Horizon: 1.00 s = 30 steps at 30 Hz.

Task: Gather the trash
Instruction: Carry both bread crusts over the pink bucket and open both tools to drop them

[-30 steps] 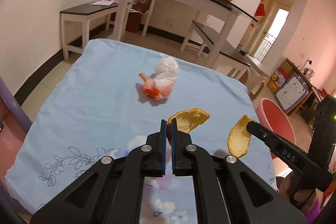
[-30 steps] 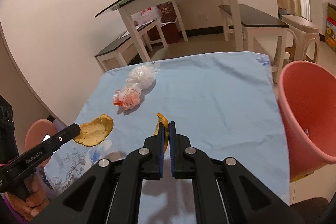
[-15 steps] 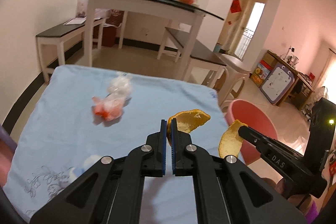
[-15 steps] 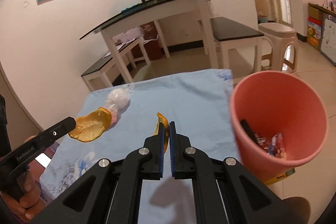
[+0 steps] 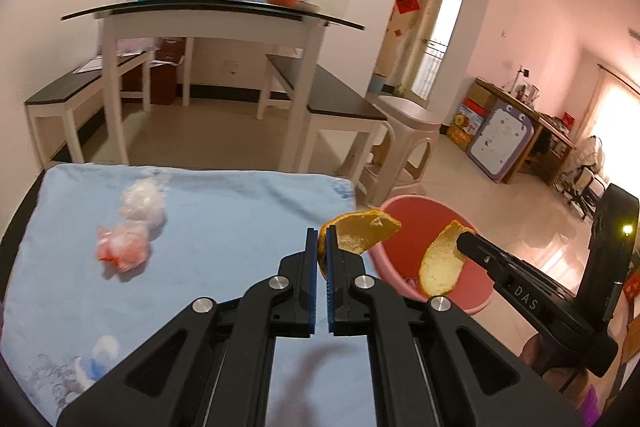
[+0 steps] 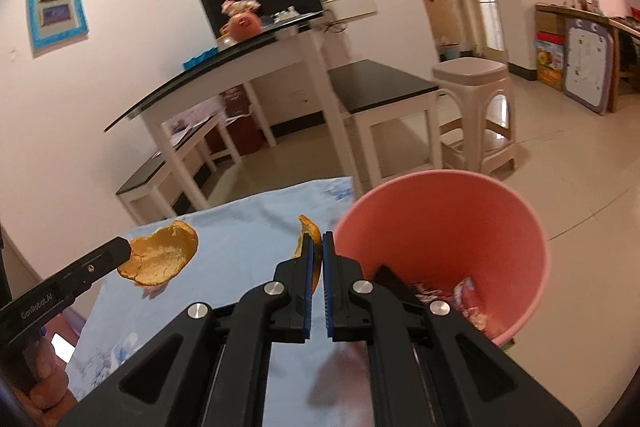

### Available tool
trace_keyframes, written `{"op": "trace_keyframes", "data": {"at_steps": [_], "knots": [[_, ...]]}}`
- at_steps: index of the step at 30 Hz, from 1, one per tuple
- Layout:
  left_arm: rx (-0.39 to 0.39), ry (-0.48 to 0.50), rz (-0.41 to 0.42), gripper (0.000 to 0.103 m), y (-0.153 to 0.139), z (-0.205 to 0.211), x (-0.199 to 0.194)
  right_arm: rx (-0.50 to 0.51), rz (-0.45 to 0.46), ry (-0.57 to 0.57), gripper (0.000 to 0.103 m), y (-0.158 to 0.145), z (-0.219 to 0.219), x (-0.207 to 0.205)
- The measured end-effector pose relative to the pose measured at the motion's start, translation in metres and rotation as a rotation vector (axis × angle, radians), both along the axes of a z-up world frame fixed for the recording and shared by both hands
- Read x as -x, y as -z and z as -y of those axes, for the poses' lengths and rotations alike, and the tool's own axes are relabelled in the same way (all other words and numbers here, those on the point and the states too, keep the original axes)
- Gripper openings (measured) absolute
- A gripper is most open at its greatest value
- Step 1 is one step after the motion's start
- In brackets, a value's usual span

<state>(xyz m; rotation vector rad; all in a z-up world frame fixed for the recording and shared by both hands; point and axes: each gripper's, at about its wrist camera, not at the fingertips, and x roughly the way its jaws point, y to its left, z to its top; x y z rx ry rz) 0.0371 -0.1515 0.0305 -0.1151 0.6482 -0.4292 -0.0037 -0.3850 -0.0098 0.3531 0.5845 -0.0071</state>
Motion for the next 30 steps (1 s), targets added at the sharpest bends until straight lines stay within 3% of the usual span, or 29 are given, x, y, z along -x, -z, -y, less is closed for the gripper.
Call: {"op": "trace_keyframes", "data": {"at_steps": [15,30], "knots": [[-0.020,0.137,-0.052,0.003,0.025,0.078,-0.027,0.028,-0.041,0.163,0.004,0.020,0.078,0.001],[-0.080,0.259,-0.141,0.003,0.070,0.141,-0.040,0.058,-0.135,0.220,0.005,0.063,0.105,-0.010]]}}
